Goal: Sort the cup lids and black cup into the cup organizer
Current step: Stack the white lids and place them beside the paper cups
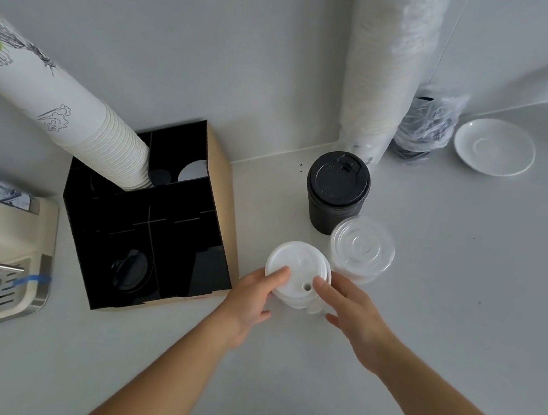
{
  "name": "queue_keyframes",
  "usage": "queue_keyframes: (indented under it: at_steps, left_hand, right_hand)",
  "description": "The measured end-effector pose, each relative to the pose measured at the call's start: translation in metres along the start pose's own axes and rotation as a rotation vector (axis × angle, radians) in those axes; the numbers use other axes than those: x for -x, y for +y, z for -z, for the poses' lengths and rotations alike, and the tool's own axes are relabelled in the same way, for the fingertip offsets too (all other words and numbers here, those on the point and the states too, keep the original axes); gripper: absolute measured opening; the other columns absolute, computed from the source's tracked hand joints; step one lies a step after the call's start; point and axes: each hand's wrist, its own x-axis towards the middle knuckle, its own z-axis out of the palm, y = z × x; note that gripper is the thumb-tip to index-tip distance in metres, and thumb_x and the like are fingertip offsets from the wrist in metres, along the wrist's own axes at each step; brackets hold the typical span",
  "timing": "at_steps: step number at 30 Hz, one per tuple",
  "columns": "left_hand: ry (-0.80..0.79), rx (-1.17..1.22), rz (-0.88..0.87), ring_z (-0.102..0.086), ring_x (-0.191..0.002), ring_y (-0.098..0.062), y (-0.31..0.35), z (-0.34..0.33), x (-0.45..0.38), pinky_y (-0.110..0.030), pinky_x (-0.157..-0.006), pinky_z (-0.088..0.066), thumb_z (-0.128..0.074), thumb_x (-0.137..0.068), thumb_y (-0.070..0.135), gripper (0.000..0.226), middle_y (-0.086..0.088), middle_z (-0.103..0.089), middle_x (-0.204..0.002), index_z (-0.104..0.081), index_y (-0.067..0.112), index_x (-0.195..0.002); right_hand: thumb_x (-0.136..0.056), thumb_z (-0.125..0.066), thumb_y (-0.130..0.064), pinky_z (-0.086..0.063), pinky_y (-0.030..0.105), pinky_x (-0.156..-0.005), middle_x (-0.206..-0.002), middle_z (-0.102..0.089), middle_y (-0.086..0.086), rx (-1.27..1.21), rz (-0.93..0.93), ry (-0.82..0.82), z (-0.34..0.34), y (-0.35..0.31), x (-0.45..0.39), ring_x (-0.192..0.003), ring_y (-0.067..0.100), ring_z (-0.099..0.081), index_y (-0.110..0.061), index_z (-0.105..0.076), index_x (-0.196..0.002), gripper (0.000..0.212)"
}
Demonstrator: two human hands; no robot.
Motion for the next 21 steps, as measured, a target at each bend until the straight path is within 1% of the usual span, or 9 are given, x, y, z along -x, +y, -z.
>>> queue_keyframes:
  at_steps: [5,8,11,13,15,16,17,19,21]
  left_hand:
    - [0.016,0.05,-0.026,-0.049,-0.126,-0.014,-0.005,0.001,0.006,-0.049,-0.111,-0.032,-0.058,-0.09,0.043,0.027,0.013,-0.061,-0.124,-0.061,0.032,-0.115]
    - [0.023,0.114,-0.032,-0.05,-0.125,-0.016,-0.013,-0.001,0.014,-0.054,-0.111,-0.032,-0.056,-0.091,0.046,0.023,0.017,-0.059,-0.12,-0.059,0.034,-0.11]
    - [0.049,0.215,-0.046,-0.053,-0.123,-0.021,-0.02,-0.004,0.025,-0.057,-0.111,-0.033,-0.053,-0.091,0.051,0.023,0.014,-0.058,-0.119,-0.056,0.036,-0.107]
    - [0.079,0.248,-0.081,-0.056,-0.121,-0.021,-0.022,-0.004,0.033,-0.056,-0.109,-0.036,-0.055,-0.088,0.053,0.028,0.008,-0.059,-0.124,-0.056,0.035,-0.11]
    - [0.103,0.246,-0.114,-0.058,-0.118,-0.021,-0.023,-0.002,0.042,-0.056,-0.107,-0.04,-0.059,-0.077,0.058,0.043,0.004,-0.059,-0.126,-0.056,0.034,-0.112]
    - [0.109,0.241,-0.124,-0.059,-0.117,-0.02,-0.023,0.0,0.046,-0.055,-0.105,-0.042,-0.059,-0.074,0.06,0.047,0.004,-0.059,-0.126,-0.056,0.034,-0.113]
    - [0.113,0.236,-0.13,-0.059,-0.116,-0.019,-0.023,0.002,0.049,-0.054,-0.102,-0.043,-0.059,-0.075,0.059,0.046,0.003,-0.059,-0.127,-0.055,0.034,-0.114]
    - [0.113,0.235,-0.136,-0.058,-0.115,-0.018,-0.022,0.007,0.056,-0.053,-0.1,-0.044,-0.057,-0.083,0.055,0.04,0.002,-0.057,-0.129,-0.053,0.035,-0.118]
    - [0.105,0.234,-0.133,-0.057,-0.115,-0.02,-0.021,0.012,0.063,-0.054,-0.102,-0.043,-0.057,-0.086,0.053,0.044,0.001,-0.056,-0.131,-0.049,0.035,-0.125]
  right_hand:
    - [-0.073,-0.068,-0.061,-0.045,0.032,-0.096,-0.116,-0.072,-0.008,0.037,0.001,0.004,0.0,0.003,0.004,-0.114,0.011,-0.062,-0.036,-0.071,-0.109,0.044]
    - [-0.076,-0.069,-0.06,-0.046,0.031,-0.095,-0.112,-0.074,-0.012,0.058,0.014,-0.001,0.0,0.005,0.012,-0.113,0.01,-0.063,-0.036,-0.071,-0.109,0.041]
    - [-0.071,-0.068,-0.064,-0.048,0.034,-0.099,-0.109,-0.074,-0.011,0.09,0.033,-0.002,-0.001,0.007,0.018,-0.111,0.011,-0.064,-0.036,-0.071,-0.108,0.046]
    - [-0.066,-0.068,-0.068,-0.048,0.039,-0.103,-0.112,-0.073,-0.012,0.116,0.047,-0.017,-0.003,0.006,0.023,-0.11,0.01,-0.065,-0.038,-0.071,-0.108,0.053]
    - [-0.062,-0.068,-0.072,-0.048,0.042,-0.104,-0.115,-0.071,-0.014,0.133,0.058,-0.039,-0.005,0.004,0.028,-0.11,0.009,-0.065,-0.039,-0.07,-0.111,0.059]
    - [-0.061,-0.068,-0.072,-0.048,0.043,-0.104,-0.115,-0.071,-0.015,0.139,0.067,-0.05,-0.007,0.002,0.031,-0.11,0.008,-0.065,-0.04,-0.071,-0.11,0.059]
    - [-0.061,-0.068,-0.072,-0.048,0.043,-0.105,-0.114,-0.071,-0.016,0.14,0.078,-0.058,-0.009,0.0,0.033,-0.11,0.009,-0.065,-0.041,-0.072,-0.108,0.057]
    - [-0.064,-0.067,-0.072,-0.048,0.047,-0.105,-0.114,-0.072,-0.014,0.148,0.093,-0.073,-0.013,-0.006,0.039,-0.111,0.014,-0.065,-0.041,-0.073,-0.106,0.053]
    - [-0.069,-0.065,-0.07,-0.046,0.051,-0.106,-0.115,-0.071,-0.008,0.166,0.101,-0.091,-0.019,-0.014,0.044,-0.114,0.025,-0.062,-0.039,-0.075,-0.102,0.047]
